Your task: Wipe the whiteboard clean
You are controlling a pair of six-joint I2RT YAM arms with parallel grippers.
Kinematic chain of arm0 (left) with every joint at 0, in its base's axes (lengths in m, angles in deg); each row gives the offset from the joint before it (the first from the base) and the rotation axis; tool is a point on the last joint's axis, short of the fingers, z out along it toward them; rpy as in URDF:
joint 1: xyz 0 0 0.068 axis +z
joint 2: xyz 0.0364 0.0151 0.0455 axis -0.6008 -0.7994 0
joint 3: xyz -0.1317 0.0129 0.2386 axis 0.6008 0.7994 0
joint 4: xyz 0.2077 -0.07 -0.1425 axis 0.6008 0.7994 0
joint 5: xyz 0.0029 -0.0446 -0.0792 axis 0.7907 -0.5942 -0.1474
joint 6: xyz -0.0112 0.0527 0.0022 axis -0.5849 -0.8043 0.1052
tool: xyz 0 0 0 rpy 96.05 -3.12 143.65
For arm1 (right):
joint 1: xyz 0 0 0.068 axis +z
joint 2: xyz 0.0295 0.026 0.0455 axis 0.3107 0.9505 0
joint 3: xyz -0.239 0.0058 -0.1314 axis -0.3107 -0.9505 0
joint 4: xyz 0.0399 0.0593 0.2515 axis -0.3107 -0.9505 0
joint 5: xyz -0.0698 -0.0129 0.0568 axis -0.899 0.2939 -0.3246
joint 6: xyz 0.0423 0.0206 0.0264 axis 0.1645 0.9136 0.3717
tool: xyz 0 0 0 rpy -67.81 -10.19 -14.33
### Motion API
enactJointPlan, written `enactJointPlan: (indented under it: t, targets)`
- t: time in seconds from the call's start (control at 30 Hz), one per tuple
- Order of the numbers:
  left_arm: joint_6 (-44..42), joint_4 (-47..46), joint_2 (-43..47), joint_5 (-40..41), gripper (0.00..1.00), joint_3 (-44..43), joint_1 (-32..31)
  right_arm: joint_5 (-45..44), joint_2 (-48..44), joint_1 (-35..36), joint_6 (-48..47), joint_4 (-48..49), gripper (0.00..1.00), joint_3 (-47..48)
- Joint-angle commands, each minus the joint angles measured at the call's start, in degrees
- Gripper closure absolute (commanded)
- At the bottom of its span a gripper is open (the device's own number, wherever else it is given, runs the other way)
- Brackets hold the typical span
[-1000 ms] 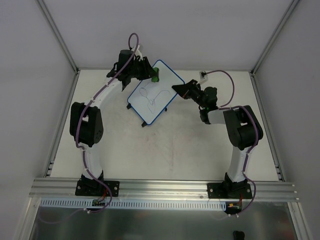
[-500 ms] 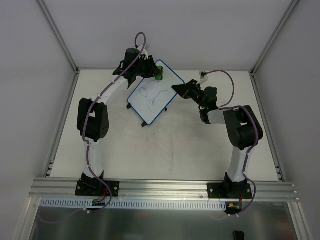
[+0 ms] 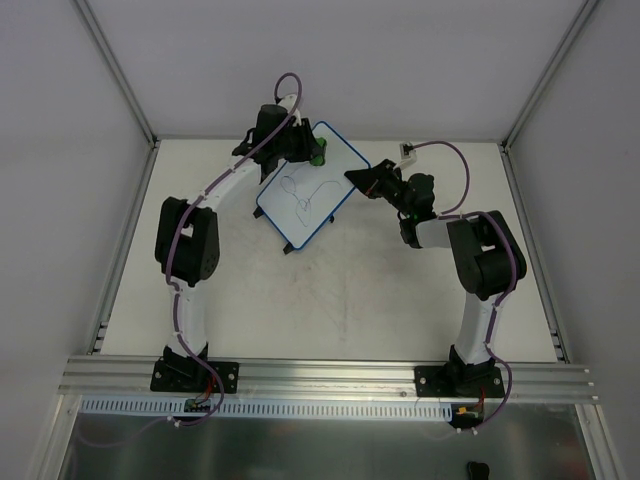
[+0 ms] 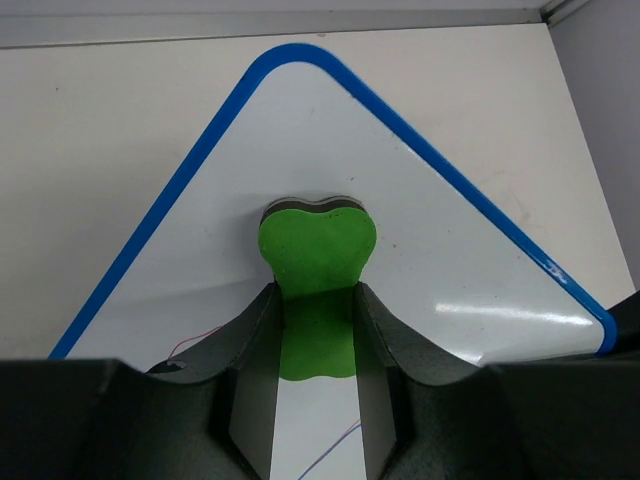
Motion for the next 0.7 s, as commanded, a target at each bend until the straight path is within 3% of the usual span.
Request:
enactJointPlan:
  t: [0.0, 0.33, 0.67]
  targets:
    - [-2.9, 2.0, 2.9, 5.2, 1.0, 4.4, -0.5, 3.6, -1.0, 1.1, -3.5, 2.7, 1.0, 1.3]
    - [1.4, 2.0, 8.5, 4.2, 1.0, 18.1, 3.9, 3.7, -1.1, 1.0, -3.7, 2.9, 1.0, 1.2]
    - [5.6, 1.9, 7.5, 0.5, 1.0, 17.0, 6.7, 3.7, -1.6, 1.1, -4.1, 3.0, 1.0, 0.6]
